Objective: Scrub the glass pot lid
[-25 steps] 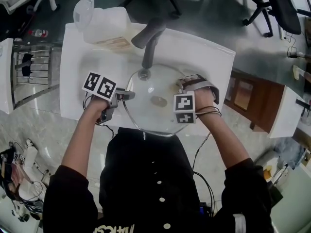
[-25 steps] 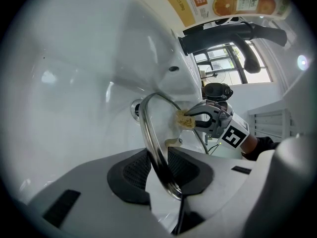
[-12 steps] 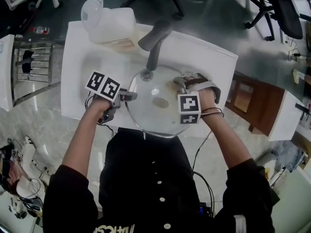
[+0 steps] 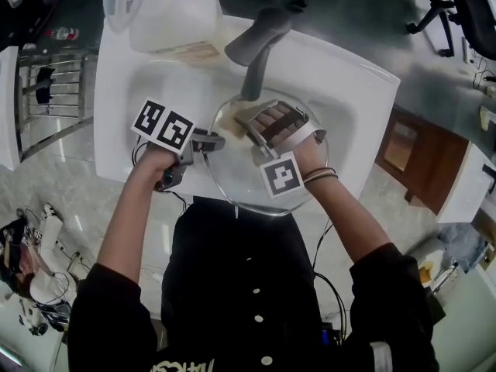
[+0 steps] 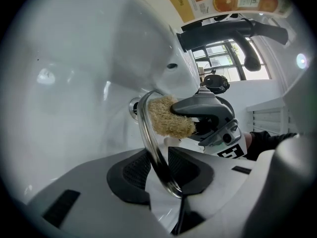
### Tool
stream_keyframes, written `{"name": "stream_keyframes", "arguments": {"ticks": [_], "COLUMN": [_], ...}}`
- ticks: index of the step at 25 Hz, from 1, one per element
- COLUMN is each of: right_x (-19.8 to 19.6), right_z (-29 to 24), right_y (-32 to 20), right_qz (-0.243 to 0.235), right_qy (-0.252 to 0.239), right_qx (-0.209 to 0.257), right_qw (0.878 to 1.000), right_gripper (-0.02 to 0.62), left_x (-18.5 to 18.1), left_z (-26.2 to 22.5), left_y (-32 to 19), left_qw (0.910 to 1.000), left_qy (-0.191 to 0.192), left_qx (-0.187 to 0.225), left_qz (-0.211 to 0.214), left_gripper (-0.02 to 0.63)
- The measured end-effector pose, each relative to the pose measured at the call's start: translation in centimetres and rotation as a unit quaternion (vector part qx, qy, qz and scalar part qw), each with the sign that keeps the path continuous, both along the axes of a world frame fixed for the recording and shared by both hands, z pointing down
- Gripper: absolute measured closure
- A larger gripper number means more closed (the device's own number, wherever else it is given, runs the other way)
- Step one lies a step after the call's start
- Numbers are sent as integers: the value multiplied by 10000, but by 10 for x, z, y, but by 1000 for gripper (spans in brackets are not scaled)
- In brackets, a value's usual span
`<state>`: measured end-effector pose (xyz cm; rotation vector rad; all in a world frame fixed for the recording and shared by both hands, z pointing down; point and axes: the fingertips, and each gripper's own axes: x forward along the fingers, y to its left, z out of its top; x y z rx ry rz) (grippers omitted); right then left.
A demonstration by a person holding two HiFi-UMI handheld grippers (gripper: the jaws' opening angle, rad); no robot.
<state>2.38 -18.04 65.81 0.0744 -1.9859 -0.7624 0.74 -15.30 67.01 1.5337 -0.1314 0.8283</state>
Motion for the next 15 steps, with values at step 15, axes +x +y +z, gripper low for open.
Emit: {"name": "stream_keyframes", "arguments": {"ticks": [15], "right_x": [3], "right_z": [9], "right_y": [7], "right_qz": [-633], "right_qy": [393], "right_qx": [-203], "right_qw": [9970], "right_gripper": [445], "left_x": [0], "left_z": [2], "left_y": [2], "left_qw": [10000], "left_qy": [-3], "left_qx": [31], "left_qz": [40], "left_gripper": [476]}}
